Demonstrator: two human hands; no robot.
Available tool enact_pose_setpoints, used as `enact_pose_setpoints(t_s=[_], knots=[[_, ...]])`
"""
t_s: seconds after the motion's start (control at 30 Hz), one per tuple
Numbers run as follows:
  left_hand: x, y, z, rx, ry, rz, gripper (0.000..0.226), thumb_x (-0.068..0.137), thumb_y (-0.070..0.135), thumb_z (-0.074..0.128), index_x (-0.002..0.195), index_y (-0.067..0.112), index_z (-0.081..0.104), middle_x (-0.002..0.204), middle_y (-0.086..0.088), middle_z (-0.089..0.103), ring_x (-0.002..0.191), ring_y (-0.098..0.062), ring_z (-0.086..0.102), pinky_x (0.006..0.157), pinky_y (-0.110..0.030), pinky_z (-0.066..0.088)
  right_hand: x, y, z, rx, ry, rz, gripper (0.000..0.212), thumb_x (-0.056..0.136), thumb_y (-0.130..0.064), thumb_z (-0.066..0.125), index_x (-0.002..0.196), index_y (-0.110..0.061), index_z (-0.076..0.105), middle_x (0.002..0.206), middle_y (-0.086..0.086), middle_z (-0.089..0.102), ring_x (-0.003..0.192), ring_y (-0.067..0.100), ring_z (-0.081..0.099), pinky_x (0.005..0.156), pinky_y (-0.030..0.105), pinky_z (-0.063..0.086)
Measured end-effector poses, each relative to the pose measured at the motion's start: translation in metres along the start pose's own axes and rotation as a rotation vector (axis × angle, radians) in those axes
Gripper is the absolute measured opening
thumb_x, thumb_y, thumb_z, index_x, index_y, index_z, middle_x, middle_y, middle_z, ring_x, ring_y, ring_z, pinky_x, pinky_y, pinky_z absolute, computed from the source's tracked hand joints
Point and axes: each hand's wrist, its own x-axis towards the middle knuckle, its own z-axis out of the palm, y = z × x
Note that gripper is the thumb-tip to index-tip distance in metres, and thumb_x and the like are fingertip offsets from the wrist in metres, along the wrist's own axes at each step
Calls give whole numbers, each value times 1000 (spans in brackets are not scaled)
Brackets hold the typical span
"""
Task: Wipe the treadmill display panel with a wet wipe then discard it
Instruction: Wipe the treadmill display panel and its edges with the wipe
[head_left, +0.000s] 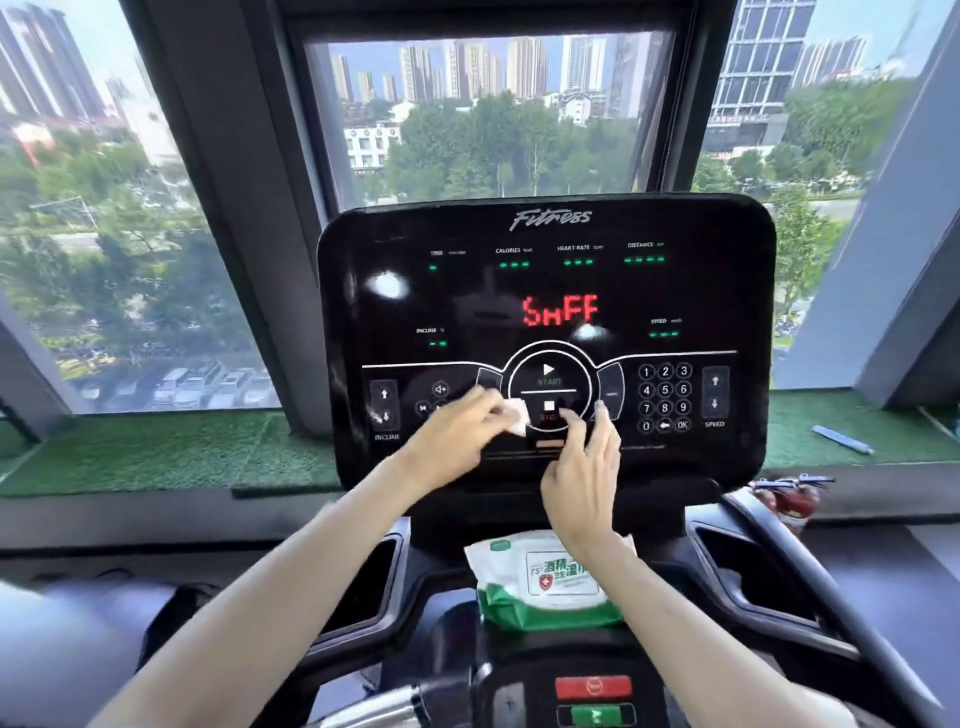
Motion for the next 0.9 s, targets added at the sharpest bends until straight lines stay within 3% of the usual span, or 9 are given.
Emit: enact_pose_setpoints(t_s=[0.17,0.3,0.37,0.43,0.53,0.63,0.7,0.77,0.9], knots=[[1,-42,-34,-157,606,-829,57,74,-18,43,120,12,59,101,-12,49,94,-25,48,72,-34,48,-4,3,-6,-25,-43,-50,64,65,11,54,126,-8,47,140,27,33,122,39,39,101,46,37],[44,-32,-44,-172,792,-1105,52,80,-12,44,126,12,52,107,-13,47,99,-26,47,68,-33,48,5,19,-22,-9,-82,-81,65,68,8,52,129,-10,43,142,23,30,126,34,31,105,44,31],[68,-13,-41,-185,785,-1103,54,79,-13,45,126,14,53,106,-12,48,97,-25,48,64,-31,46,10,30,-33,-8,-78,-102,65,65,9,52,127,-10,44,141,23,32,124,34,33,104,43,31],[87,16,-30,-117,662,-956,58,75,-14,47,124,15,55,104,-10,50,93,-25,48,59,-30,46,15,42,-42,-19,-80,-110,64,65,9,52,126,-9,45,139,24,33,123,35,36,104,44,32],[98,68,1,-135,367,-600,58,74,-10,51,123,20,57,110,-3,52,99,-22,48,64,-39,52,16,64,-52,-37,-110,-112,62,67,7,52,127,-7,45,139,24,34,122,37,37,103,45,33],[95,110,29,-327,-25,-333,48,79,1,45,118,24,61,107,1,53,104,-18,48,79,-36,49,14,88,-61,-41,-155,-128,54,65,8,53,117,-6,52,133,25,40,116,40,42,95,48,41],[94,123,34,-419,-103,-407,43,78,-4,46,107,19,68,96,-1,54,96,-21,53,79,-36,47,19,102,-71,-42,-173,-200,41,60,10,57,99,-4,61,125,25,49,107,42,50,85,48,47],[95,129,24,-553,11,-582,30,77,-6,53,88,15,72,81,2,55,82,-20,54,72,-32,44,34,114,-82,-45,-159,-247,26,60,9,59,82,-5,65,117,22,54,102,40,53,82,45,49],[91,133,-12,-779,126,-802,5,75,14,73,74,10,71,66,6,61,62,1,51,62,-13,37,60,118,-94,37,-218,-109,25,74,5,51,86,-6,69,119,15,52,110,35,44,90,40,37]])
